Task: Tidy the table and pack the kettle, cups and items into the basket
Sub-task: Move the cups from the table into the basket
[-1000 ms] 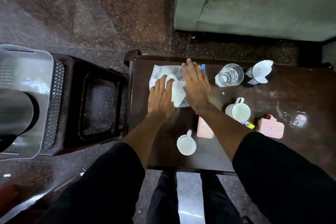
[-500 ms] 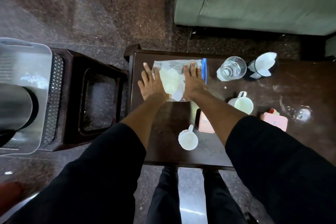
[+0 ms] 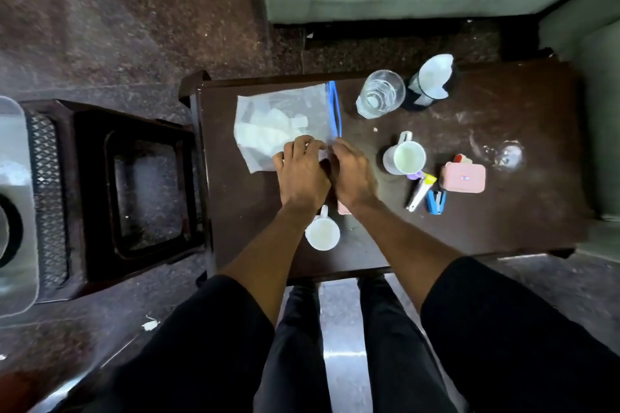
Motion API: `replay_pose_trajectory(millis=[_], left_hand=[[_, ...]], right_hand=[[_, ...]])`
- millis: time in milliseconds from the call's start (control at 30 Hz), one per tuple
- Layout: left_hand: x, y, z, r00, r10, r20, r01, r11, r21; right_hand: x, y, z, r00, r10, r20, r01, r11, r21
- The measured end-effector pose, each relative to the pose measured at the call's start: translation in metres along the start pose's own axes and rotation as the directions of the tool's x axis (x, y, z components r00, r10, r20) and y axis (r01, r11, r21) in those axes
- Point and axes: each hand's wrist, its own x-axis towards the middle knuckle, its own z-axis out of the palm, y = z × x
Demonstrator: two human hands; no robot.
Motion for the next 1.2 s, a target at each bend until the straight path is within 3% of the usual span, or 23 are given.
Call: replay_pose_trajectory(millis=[167, 300, 400, 467, 533, 633, 733, 933, 1100, 1200], left_hand=[[-0.005, 0.039, -0.001, 1.000, 0.009, 0.027, -0.006, 0.994, -0.110], [-0.006, 0.076, 0.001, 0.992, 0.082, 0.098, -0.066, 0.985, -0.160], [-0.005, 0.106, 0.006, 0.991, 0.071, 0.113, -0.051, 0.984, -0.171], [-0.007, 0.124, 0.011, 0.992, 0.038, 0.117, -0.016, 0.983, -0.181], [-0.010, 0.136, 0.015, 0.991, 0.009, 0.132, 0.015, 0.983, -0.185], [-0.012, 0.144, 0.019, 0.988, -0.019, 0.151, 0.045, 0.984, -0.172], [-0.014, 0.135, 0.014, 0.990, -0.095, 0.102, 0.114, 0.974, -0.195], [-0.035, 0.076, -0.007, 0.964, -0.265, -0.001, 0.263, 0.959, -0.109], [-0.050, 0.026, -0.013, 0.881, -0.407, 0.240, 0.440, 0.892, -0.101], [-0.062, 0.021, -0.008, 0.840, -0.443, 0.312, 0.473, 0.881, -0.021]], right_hand=[[-0.022, 0.020, -0.022, 0.988, 0.041, -0.152, -0.012, 0.983, 0.182], [-0.030, 0.042, -0.048, 0.953, 0.174, -0.250, -0.110, 0.962, 0.251], [-0.030, 0.065, -0.068, 0.935, 0.197, -0.294, -0.141, 0.969, 0.202], [-0.028, 0.082, -0.081, 0.939, 0.127, -0.320, -0.091, 0.988, 0.124], [-0.023, 0.100, -0.092, 0.962, 0.035, -0.269, -0.028, 0.999, 0.029], [-0.011, 0.119, -0.102, 0.999, 0.010, 0.054, -0.008, 0.999, -0.044], [-0.003, 0.119, -0.098, 0.958, 0.004, 0.288, 0.015, 0.998, -0.064], [-0.009, 0.109, -0.090, 0.961, -0.048, 0.272, 0.103, 0.977, -0.189], [-0.017, 0.103, -0.093, 0.993, -0.110, 0.047, 0.115, 0.984, -0.139], [-0.025, 0.096, -0.089, 0.974, -0.225, -0.001, 0.223, 0.967, -0.126]])
